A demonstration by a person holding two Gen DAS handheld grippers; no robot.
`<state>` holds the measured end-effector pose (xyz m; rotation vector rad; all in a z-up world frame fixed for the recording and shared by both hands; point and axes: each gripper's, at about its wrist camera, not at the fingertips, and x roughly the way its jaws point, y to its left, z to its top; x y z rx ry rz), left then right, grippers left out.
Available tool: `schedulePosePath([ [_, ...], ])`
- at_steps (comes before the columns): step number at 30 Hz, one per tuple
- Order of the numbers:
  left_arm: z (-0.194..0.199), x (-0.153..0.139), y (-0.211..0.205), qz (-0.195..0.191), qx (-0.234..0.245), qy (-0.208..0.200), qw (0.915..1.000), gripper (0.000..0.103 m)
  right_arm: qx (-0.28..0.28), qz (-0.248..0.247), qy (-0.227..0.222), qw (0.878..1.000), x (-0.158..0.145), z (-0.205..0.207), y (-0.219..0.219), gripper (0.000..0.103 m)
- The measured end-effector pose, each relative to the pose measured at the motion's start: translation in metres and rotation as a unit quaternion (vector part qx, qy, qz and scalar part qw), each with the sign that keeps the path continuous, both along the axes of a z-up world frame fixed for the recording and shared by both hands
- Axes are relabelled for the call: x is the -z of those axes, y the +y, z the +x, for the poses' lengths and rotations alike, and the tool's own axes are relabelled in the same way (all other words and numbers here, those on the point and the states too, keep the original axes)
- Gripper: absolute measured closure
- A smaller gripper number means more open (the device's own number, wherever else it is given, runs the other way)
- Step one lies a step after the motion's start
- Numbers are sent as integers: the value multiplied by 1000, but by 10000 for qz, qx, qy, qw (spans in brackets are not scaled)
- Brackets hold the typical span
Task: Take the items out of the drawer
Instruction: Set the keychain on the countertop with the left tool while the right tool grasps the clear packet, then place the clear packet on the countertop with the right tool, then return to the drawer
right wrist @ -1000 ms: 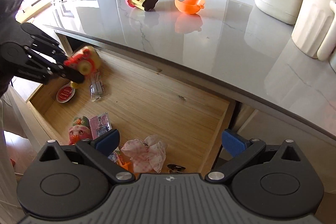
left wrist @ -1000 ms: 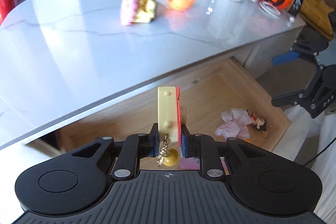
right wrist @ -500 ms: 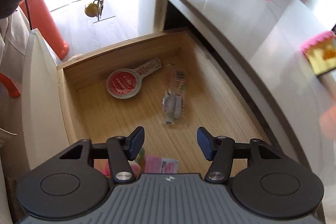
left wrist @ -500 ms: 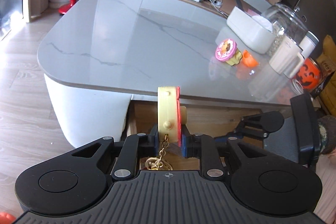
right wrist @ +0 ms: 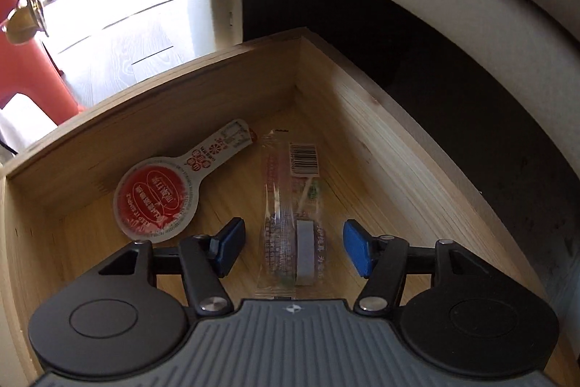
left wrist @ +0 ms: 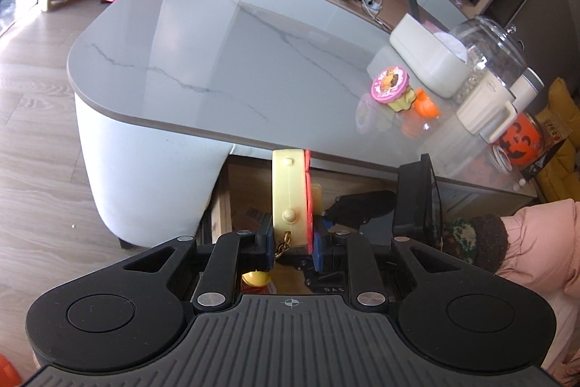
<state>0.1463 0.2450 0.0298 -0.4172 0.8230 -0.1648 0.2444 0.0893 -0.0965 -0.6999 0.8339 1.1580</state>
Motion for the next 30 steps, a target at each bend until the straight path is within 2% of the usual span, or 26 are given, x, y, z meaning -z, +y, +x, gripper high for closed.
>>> schedulePosePath([
  [1,1,1,-3,8,33,46,10000,81,-107,-124,72,9998,-2,0,1,67],
  [3,4,3,-8,7,159,127,9998,81,-300,-409,141,9986,-11,-6,-2,67],
  [6,7,4,-24,55,571,197,9982,81,-672,-588,-86,9960,-35,-26,-23,67],
  [9,8,-4,-41,99,884,14,9960,81,-709,-571,-275,9955,-71,-42,-58,67],
  [13,23,-40,-57,-86,922,-724,9931,81,-284,-272,-424,9983,-120,-60,-107,67],
  [16,63,-62,-75,-72,956,-1057,9898,81,77,30,-546,9985,-148,-70,-139,67],
  [19,120,-53,-88,263,593,-864,9941,81,481,266,-728,9958,-168,-75,-161,67],
  [22,157,-24,-88,186,80,-519,9984,79,946,436,-818,9912,-183,-76,-171,67],
  [24,160,-10,-91,255,51,-546,9982,76,1178,484,-844,9883,-193,-75,-183,67],
  [26,157,-11,-90,326,-49,-628,9975,76,1344,476,-841,9862,-196,-71,-191,67],
  [30,130,-45,-74,197,-138,-1359,9904,76,1752,541,-778,9800,-201,-49,-197,67],
])
